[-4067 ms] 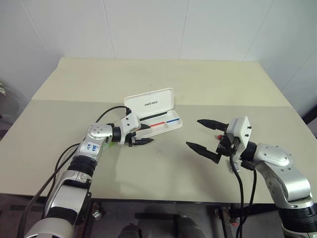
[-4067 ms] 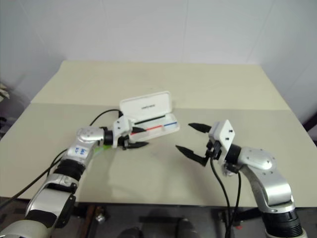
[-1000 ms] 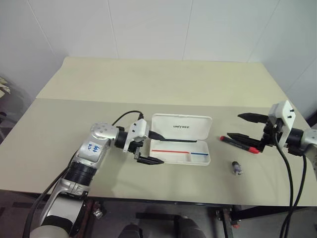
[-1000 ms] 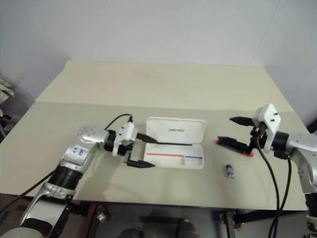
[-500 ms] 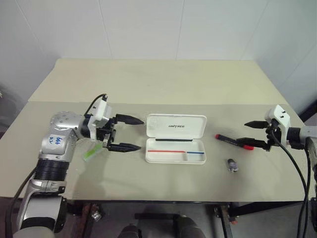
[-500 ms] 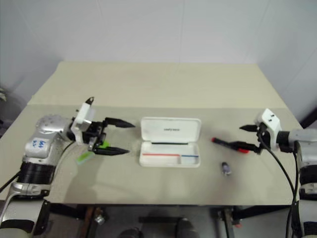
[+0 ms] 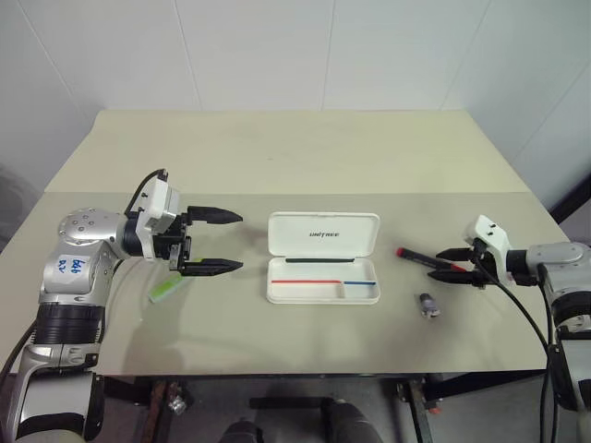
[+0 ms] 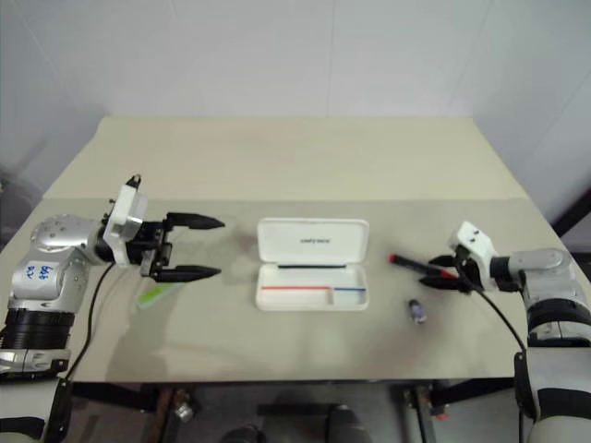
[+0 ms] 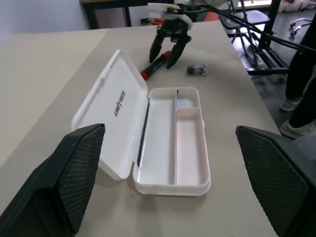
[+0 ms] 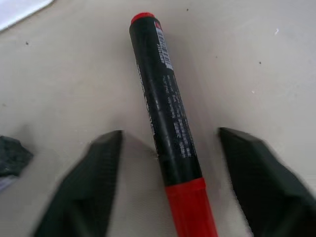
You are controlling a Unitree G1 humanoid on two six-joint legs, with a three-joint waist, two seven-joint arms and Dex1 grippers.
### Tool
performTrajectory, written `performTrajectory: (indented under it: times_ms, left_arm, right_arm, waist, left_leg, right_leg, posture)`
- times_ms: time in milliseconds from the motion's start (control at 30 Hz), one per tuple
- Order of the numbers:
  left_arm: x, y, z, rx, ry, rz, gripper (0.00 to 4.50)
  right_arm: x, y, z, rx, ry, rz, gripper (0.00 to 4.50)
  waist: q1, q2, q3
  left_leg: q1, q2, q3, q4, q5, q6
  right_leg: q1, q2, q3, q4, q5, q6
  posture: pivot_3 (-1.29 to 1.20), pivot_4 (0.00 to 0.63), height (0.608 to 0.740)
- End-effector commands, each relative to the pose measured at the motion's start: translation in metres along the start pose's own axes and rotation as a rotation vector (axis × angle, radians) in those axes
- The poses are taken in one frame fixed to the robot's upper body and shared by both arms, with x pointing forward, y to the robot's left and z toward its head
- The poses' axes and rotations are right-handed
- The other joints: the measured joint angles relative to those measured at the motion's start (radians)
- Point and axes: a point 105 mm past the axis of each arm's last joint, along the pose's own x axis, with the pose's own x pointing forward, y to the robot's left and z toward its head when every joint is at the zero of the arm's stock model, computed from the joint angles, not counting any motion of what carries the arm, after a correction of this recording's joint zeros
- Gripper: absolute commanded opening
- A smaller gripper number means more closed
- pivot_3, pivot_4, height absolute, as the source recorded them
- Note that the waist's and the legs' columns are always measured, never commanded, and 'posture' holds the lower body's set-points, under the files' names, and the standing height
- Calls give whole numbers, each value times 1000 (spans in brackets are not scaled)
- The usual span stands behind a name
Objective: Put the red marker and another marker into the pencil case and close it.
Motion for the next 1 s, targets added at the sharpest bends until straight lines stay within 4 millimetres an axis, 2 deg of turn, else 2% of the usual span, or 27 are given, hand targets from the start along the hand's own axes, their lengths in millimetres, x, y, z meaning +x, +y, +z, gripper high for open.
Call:
performTrajectory:
  times_ms: [33, 133, 167, 267, 400, 500, 600, 667, 767, 833, 900, 1000]
  left_arm:
    - [-9, 1, 9, 41, -5, 28, 4500]
    - [-13, 4, 3, 31, -1, 51, 4500]
    - [-13, 4, 1, 28, 1, 56, 4500]
    - [-12, 5, -3, 20, 5, 58, 4500]
    - [-10, 4, -12, 5, 19, 40, 4500]
    - [-9, 3, -16, 0, 22, 28, 4500]
    - [-8, 2, -18, 0, 29, 14, 4500]
    - [-8, 1, -21, -1, 40, -1, 4500]
    - [-8, 0, -25, -2, 53, -17, 4500]
    - [-7, 0, -26, -2, 52, -20, 4500]
    - [-5, 0, -27, -4, 50, -23, 4500]
    - [-2, 0, -29, -7, 49, -30, 4500]
  right_arm:
    - [3, -1, 6, -30, -14, 1, 1752]
    - [3, -1, 7, -54, -10, 4, 676]
    - [2, -2, 8, -65, -7, -3, 577]
    - [-5, -10, 14, -75, -17, -56, 578]
    - [-26, -24, 24, -101, -60, -158, 578]
    - [-46, -23, 31, -174, -78, -150, 578]
    - [-56, -17, 42, -213, -121, -125, 578]
    - [-58, -3, 56, -252, -171, -67, 578]
    - [-42, 44, 77, -334, -210, 94, 578]
    - [-32, 68, 88, -356, -227, 150, 578]
    - [-13, 97, 102, -405, -265, 212, 578]
    - [2, 117, 111, -440, -279, 245, 578]
  waist:
    - [-6, 0, 0]
    - [-14, 0, 0]
    - [-15, 0, 0]
    - [-17, 0, 0]
    - [-17, 0, 0]
    - [-12, 4, 2]
    - [-13, 4, 2]
    - [-14, 4, 2]
    - [-16, 4, 2]
    - [-17, 4, 2]
    - [-16, 4, 2]
    - [-11, 3, 2]
  left_leg:
    - [0, 0, 0, 0, 0, 0]
    - [1, 0, 0, 1, 0, -1]
    - [2, 0, 0, 1, 0, -1]
    - [2, 0, 0, 0, 0, -1]
    - [2, 0, 0, 0, 0, -1]
    - [2, -1, 0, -1, 0, -1]
    - [1, 0, 0, -1, 0, -1]
    - [1, 0, 0, -2, 0, -1]
    - [1, 1, 0, -1, 0, -1]
    - [1, 1, 0, -1, 0, -1]
    - [2, 0, 0, 0, 0, -1]
    - [5, 0, 0, 1, 0, -1]
  right_leg:
    - [0, 0, 0, 0, 0, 0]
    - [1, 0, 0, 0, 0, 0]
    - [2, 0, 0, 0, 0, 0]
    - [2, 0, 1, 1, 0, 0]
    - [2, -1, 1, 1, 0, 0]
    - [2, -1, 1, 0, 0, 0]
    - [1, 0, 1, -1, 0, 0]
    - [2, 0, 1, -1, 0, 0]
    - [1, 1, 1, 0, 0, 0]
    - [0, 1, 1, 3, 0, 0]
    - [0, 0, 1, 4, 0, 0]
    - [2, 1, 1, 2, 0, 0]
  posture:
    - [0, 150, 740]
    - [0, 150, 740]
    - [0, 150, 740]
    - [0, 150, 740]
    - [0, 150, 740]
    - [0, 150, 740]
    - [0, 150, 740]
    - [0, 150, 740]
    - [0, 150, 740]
    - [0, 150, 740]
    - [0, 150, 740]
    - [0, 150, 740]
